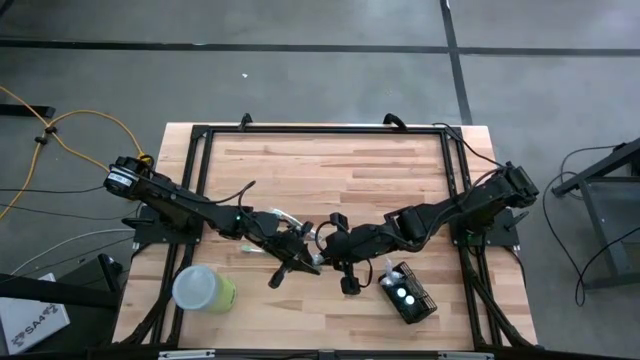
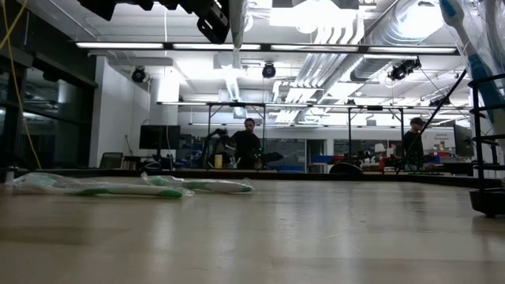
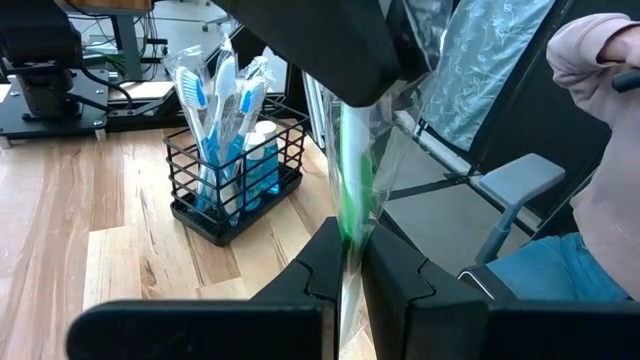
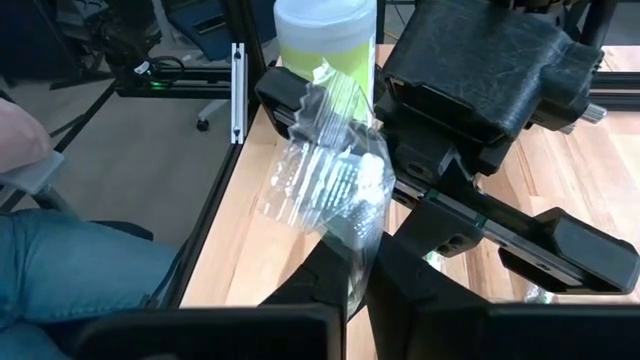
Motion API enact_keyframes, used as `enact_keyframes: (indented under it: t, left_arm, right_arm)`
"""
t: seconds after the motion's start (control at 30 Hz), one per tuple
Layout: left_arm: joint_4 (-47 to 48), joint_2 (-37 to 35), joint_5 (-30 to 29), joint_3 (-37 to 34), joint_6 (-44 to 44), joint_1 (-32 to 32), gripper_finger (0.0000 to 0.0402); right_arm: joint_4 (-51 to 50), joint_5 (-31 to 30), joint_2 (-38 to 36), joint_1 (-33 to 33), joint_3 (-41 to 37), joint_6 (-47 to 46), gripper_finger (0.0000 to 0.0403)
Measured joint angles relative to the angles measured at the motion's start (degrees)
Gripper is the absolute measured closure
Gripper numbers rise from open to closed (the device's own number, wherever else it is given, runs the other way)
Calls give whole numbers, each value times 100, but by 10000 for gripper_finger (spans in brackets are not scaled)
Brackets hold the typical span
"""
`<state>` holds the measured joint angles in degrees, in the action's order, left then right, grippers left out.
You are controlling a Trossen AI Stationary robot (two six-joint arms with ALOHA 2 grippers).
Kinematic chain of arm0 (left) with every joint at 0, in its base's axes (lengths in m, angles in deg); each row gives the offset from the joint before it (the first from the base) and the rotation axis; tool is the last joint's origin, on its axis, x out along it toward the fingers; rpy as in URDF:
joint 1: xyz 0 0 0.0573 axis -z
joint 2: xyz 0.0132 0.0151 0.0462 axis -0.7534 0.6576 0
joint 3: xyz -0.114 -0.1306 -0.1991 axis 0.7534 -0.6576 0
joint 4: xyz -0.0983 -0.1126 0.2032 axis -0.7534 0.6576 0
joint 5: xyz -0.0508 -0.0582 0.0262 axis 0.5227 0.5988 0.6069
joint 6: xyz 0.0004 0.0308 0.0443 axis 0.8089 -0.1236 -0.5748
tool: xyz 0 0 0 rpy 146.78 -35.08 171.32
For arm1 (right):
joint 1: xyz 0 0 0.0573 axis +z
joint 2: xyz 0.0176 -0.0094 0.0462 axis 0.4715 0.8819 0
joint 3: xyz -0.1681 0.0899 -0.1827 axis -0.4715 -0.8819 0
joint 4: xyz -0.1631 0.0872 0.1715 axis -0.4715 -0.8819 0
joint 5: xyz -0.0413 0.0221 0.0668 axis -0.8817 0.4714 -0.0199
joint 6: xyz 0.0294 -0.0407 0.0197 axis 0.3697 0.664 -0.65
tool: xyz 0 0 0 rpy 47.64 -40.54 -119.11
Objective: Pick & Place toothbrushing station
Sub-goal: Put the top green toothbrush into the bottom section of the black wire organizer
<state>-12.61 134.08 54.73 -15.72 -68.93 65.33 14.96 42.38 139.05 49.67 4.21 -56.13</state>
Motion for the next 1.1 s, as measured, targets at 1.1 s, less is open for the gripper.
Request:
enact_keyframes:
  t: [1.1]
  left_arm:
    - [-2,0,392,-2,-183,-4,276]
  right_arm:
    - [-477,-618,-226,440,-7,-177,395]
